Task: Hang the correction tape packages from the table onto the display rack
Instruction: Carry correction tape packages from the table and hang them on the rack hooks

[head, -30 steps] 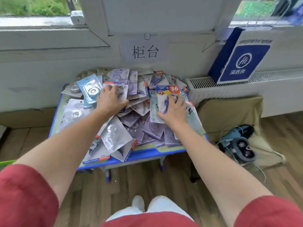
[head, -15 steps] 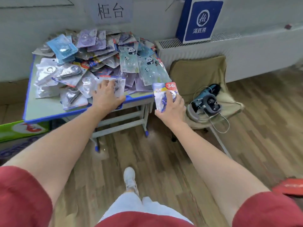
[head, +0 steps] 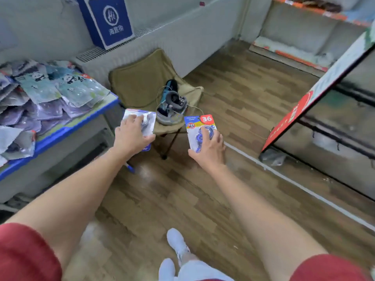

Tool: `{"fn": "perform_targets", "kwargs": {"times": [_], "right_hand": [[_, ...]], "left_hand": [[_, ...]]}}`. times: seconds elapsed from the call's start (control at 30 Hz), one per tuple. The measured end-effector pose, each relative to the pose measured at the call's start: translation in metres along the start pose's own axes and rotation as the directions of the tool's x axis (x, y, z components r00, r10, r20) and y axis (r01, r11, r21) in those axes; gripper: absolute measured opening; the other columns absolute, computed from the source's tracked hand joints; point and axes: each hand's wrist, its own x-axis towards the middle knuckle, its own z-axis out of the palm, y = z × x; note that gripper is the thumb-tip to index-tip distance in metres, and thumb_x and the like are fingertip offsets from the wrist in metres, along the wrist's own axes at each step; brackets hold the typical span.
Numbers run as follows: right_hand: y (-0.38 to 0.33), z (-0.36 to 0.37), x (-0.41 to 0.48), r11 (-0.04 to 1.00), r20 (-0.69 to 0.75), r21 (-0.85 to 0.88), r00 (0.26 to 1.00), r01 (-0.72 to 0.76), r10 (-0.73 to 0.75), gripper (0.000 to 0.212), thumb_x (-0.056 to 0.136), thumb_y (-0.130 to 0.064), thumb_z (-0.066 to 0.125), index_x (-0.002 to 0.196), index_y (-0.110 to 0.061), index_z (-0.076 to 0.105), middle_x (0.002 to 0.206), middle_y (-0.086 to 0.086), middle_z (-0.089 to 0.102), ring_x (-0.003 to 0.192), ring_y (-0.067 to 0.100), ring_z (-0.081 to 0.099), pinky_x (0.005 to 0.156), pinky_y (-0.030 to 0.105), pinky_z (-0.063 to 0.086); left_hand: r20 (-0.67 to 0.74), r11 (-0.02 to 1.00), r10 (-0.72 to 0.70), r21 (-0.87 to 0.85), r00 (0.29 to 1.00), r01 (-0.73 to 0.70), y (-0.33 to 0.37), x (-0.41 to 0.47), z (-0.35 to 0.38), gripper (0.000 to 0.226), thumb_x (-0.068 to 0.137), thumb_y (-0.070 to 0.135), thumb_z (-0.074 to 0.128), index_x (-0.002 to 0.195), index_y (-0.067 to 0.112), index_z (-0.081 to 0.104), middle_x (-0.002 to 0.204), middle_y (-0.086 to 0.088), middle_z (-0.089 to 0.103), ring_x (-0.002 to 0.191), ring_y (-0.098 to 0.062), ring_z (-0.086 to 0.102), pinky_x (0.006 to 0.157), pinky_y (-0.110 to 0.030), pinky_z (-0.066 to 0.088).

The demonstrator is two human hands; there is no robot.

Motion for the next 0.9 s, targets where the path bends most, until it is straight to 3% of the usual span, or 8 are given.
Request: {"fn": "perform_targets", "kwargs": {"times": [0.13,0.3,0.43,0.9], "right_hand": [[0.081,-0.030,-0.048,0.982,-0.064,0.016,0.980,-0.189,0.189,0.080,0.078,-0.043,0.065,0.144,-0.020,0.026,0.143,0.014,0.024,0.127,0.032,0.031,0.099,0.038,0.034],[0.189,-0.069,-0.093,0.924,-0.138,0.049,0.914,-0.378,0.382,0.082,0.078,-0.044,0.066,0.145,-0.020,0.025,0.145,0.015,0.022,0.131,0.032,0.029,0.102,0.039,0.034],[0.276,-0.101,-0.120,0.876,-0.188,0.102,0.855,-0.472,0.483,0.083,0.077,-0.042,0.068,0.145,-0.021,0.026,0.146,0.016,0.021,0.127,0.034,0.033,0.101,0.040,0.033],[0.527,-0.229,-0.147,0.831,-0.362,0.119,0.756,-0.543,0.546,0.081,0.078,-0.042,0.066,0.145,-0.019,0.027,0.145,0.016,0.024,0.127,0.034,0.033,0.102,0.041,0.035]], "left_hand": [[0.059,0.981,0.194,-0.009,0.979,-0.194,0.081,-0.020,0.031,0.051,0.079,0.035,0.068,0.120,0.009,0.051,0.129,-0.012,0.048,0.117,-0.034,0.042,0.091,-0.045,0.038],[0.109,0.917,0.399,-0.031,0.910,-0.398,0.199,-0.050,0.073,0.059,0.080,0.037,0.068,0.130,0.012,0.047,0.131,-0.010,0.045,0.122,-0.031,0.039,0.096,-0.044,0.034],[0.106,0.871,0.491,-0.077,0.865,-0.486,0.296,-0.079,0.108,0.058,0.079,0.035,0.068,0.129,0.015,0.046,0.131,-0.007,0.044,0.123,-0.028,0.037,0.098,-0.042,0.031],[-0.008,0.752,0.647,-0.161,0.762,-0.640,0.577,-0.138,0.184,0.060,0.077,0.034,0.066,0.131,0.018,0.044,0.132,-0.006,0.042,0.122,-0.028,0.035,0.099,-0.043,0.029]]}}
